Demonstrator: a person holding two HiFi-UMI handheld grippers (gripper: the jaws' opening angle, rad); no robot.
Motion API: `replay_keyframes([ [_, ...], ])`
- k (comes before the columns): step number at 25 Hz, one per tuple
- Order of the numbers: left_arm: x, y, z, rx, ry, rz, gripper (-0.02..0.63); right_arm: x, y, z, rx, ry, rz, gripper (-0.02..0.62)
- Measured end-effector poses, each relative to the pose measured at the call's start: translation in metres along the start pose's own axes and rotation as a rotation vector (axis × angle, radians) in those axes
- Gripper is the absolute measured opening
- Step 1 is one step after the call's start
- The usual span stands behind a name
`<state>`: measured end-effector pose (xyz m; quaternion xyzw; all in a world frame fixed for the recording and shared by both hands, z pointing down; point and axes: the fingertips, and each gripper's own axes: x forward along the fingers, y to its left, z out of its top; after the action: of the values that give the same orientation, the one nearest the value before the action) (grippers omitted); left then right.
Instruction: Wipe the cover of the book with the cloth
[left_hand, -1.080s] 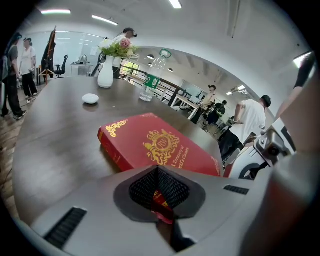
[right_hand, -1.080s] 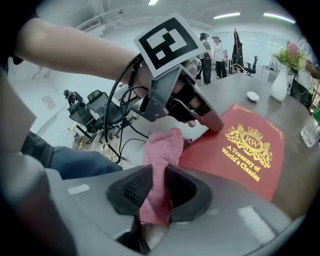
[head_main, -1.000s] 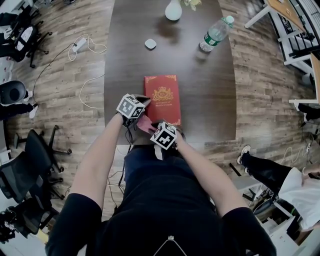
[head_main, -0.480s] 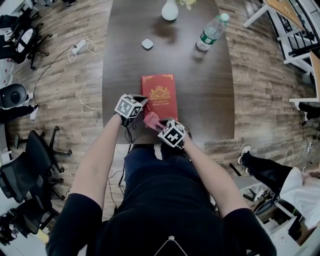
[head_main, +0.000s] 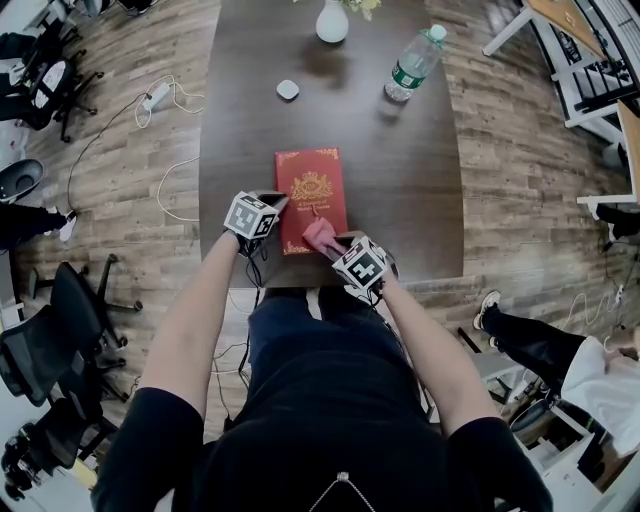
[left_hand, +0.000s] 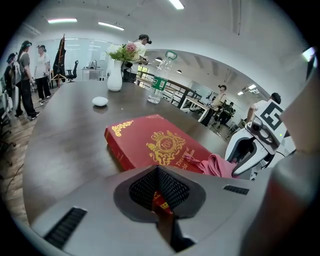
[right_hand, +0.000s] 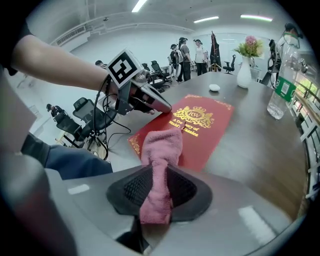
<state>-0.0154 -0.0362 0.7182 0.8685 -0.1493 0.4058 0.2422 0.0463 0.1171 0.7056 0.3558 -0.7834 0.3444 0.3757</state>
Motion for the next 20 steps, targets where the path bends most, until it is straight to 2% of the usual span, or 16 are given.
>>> replay_keyframes([
  [10, -0.001, 0.001, 0.001, -0.017, -0.036, 0.062, -0.005, -0.022, -0.032, -0.019, 0.014, -0.006, -0.046, 0.097],
  [17, -0.006, 0.0, 0.002, -0.081, -0.1, 0.132, -0.005, -0.029, -0.043, -0.025, 0.024, -0.022, -0.057, 0.097],
  [20, -0.013, -0.013, 0.01, -0.084, -0.144, 0.134, -0.005, -0.037, -0.05, -0.023, 0.033, -0.049, -0.076, 0.097],
])
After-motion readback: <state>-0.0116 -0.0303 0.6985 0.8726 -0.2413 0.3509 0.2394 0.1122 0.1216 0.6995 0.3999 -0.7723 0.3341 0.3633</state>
